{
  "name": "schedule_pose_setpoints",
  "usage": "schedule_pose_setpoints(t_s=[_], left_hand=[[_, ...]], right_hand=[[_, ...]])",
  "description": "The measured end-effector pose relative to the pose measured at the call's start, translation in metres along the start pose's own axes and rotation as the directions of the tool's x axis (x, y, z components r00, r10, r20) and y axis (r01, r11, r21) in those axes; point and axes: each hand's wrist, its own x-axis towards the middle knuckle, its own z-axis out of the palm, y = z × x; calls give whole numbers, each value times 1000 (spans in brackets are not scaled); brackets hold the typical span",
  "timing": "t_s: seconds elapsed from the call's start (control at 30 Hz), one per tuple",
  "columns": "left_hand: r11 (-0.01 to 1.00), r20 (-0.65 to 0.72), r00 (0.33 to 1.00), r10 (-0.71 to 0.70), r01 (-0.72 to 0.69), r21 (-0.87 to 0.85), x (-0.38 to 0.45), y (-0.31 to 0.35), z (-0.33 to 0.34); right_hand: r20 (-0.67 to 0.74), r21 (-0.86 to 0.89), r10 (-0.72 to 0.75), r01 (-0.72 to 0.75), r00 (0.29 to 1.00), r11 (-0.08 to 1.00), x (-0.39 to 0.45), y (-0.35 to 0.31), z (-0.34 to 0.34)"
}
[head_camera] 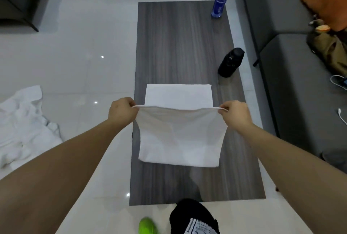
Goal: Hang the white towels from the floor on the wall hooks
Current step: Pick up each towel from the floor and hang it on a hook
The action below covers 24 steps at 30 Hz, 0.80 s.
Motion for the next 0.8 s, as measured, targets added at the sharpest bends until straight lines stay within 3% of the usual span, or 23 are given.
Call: schedule_pose_setpoints(t_s=[0.17, 0.27, 0.5, 0.63, 0.7, 0.77, 0.8], left_hand=[[997, -107, 994, -29, 22, -68, 75, 30, 2], [990, -145, 987, -73, 54, -128, 98, 30, 23], [972, 124, 968, -219, 228, -63, 57, -25, 121], [932, 354, 870, -342, 362, 11, -2, -47, 183], [853, 496, 751, -435, 521, -40, -31, -48, 212], [650, 552, 623, -554, 738, -181, -51, -46, 236], [512, 566, 567, -598, 814, -275, -57, -44, 246]], right_hand=[[-56, 64, -16, 20, 998, 998, 90, -17, -4], [-103, 110, 53, -41, 993, 993, 117, -10, 16], [162, 161, 264, -290, 951, 943, 70, 41, 124], [416, 93, 266, -332, 869, 939, 0, 49, 192], [590, 205, 382, -589, 711, 782, -31, 42, 221], [727, 331, 452, -840, 517, 429, -49, 31, 239], [751, 380, 467, -884, 467, 272, -51, 27, 244]])
